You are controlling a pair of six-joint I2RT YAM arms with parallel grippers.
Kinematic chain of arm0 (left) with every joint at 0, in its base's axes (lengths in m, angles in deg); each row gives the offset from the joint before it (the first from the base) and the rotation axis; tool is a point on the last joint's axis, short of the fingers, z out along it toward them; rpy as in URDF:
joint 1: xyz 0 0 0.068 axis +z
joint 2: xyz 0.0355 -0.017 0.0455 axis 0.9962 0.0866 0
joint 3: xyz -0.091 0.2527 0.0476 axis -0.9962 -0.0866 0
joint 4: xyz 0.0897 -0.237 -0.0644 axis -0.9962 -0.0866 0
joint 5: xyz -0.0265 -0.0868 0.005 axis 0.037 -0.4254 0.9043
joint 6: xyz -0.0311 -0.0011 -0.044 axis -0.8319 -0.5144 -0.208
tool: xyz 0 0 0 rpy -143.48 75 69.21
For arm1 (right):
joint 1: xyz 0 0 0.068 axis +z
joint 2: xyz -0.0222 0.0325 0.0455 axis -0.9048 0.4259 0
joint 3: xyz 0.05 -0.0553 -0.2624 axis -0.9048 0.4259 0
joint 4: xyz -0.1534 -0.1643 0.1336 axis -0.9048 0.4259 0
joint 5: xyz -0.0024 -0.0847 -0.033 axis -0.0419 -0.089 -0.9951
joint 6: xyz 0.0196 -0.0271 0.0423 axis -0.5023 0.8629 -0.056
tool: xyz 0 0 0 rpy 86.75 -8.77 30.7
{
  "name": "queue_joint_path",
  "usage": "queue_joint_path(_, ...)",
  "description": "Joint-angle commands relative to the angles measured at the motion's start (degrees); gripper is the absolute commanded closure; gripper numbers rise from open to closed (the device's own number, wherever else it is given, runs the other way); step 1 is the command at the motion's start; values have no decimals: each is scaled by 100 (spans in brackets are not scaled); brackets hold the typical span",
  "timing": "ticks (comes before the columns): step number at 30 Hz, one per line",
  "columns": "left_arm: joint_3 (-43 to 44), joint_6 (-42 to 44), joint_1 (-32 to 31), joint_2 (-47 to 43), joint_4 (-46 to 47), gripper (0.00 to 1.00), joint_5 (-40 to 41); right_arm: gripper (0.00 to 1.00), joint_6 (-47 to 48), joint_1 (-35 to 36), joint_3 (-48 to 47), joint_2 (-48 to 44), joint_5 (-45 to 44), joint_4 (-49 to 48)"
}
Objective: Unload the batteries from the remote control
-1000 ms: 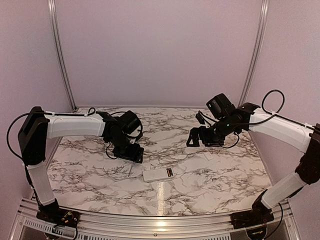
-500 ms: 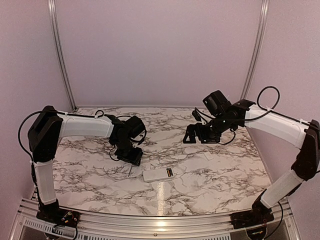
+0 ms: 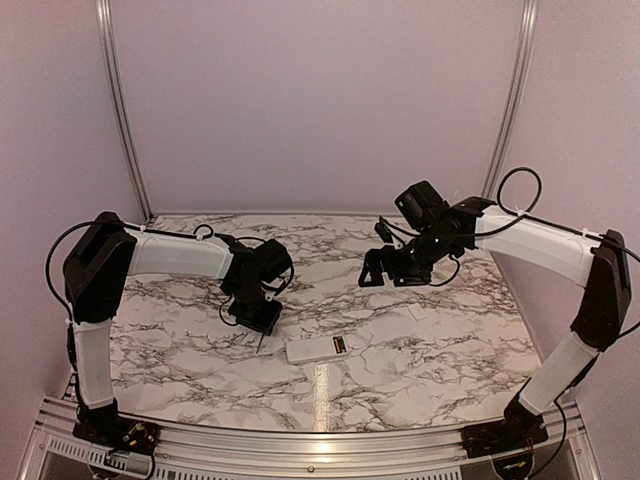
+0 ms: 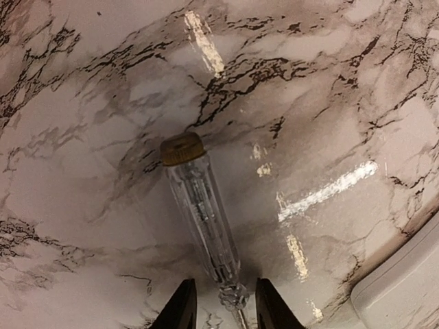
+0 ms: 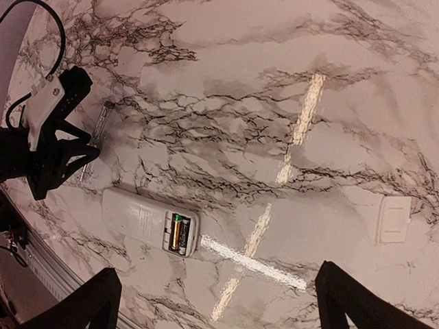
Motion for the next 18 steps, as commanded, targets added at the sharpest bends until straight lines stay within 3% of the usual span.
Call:
queue_joint_path(1, -46, -16, 10, 174, -98, 74, -1, 3, 88, -33, -249, 90, 52, -59)
queue_joint_path(7, -40, -1, 10, 201, -91, 96, -1, 3, 59, -35, -212, 52, 37, -59)
queue_joint_path(18, -172, 303, -16, -772, 293, 100, -411, 3, -255, -33, 235, -527, -62, -202)
